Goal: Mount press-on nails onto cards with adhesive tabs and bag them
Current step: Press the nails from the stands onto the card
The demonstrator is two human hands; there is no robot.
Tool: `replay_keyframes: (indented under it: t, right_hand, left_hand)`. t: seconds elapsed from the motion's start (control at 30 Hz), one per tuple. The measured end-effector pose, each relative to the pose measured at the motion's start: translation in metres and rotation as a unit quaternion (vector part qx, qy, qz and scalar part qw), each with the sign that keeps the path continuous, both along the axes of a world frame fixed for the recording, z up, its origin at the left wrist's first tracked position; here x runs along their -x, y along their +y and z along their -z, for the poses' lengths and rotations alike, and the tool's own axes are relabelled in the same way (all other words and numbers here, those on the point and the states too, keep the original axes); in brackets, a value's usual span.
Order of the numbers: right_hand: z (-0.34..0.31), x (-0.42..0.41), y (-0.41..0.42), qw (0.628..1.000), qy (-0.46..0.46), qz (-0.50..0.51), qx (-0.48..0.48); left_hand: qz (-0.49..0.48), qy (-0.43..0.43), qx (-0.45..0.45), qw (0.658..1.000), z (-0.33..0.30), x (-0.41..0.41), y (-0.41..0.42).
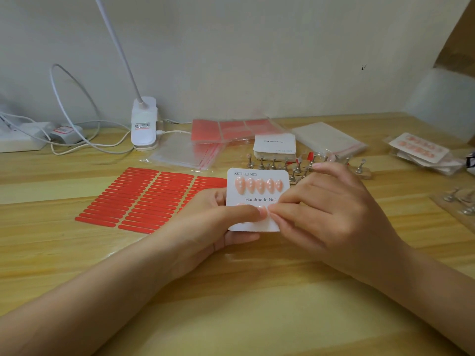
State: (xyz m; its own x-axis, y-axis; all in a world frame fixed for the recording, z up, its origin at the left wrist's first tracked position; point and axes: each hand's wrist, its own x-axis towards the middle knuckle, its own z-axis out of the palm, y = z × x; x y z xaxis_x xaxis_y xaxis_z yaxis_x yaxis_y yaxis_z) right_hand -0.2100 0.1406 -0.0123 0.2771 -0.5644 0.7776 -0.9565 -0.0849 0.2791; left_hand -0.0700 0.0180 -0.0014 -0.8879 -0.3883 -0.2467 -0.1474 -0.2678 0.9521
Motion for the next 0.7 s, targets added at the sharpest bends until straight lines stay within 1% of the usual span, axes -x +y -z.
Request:
replay_keyframes:
  t: [0.2, 0.3, 0.53, 0.6, 0.7]
  right_hand:
    - [-0.001, 0.004, 0.001, 0.999, -0.007, -0.029, -0.020]
    - [-0.002, 0.004, 0.002, 0.998, -0.030, -0.041, -0.045]
    - [-0.003, -0.003, 0.004, 0.996, -0.056, 0.001, -0.073]
    - [-0.002, -0.006, 0.006, 0.993, -0.091, 0.009, -0.078]
    - [-0.002, -0.010, 0.006, 0.973, -0.215, 0.015, -0.078]
  left_hand:
    - [0.011, 0.002, -0.003, 1.000, 0.000, -0.001, -0.001]
    - [0.012, 0.006, -0.005, 1.000, 0.000, -0.001, -0.001]
    - [0.013, 0.011, 0.013, 1.000, 0.002, -0.001, -0.002]
    - [0.012, 0.012, 0.008, 1.000, 0.002, -0.001, -0.002]
    - [0.003, 0.015, -0.011, 1.000, 0.001, 0.000, -0.001]
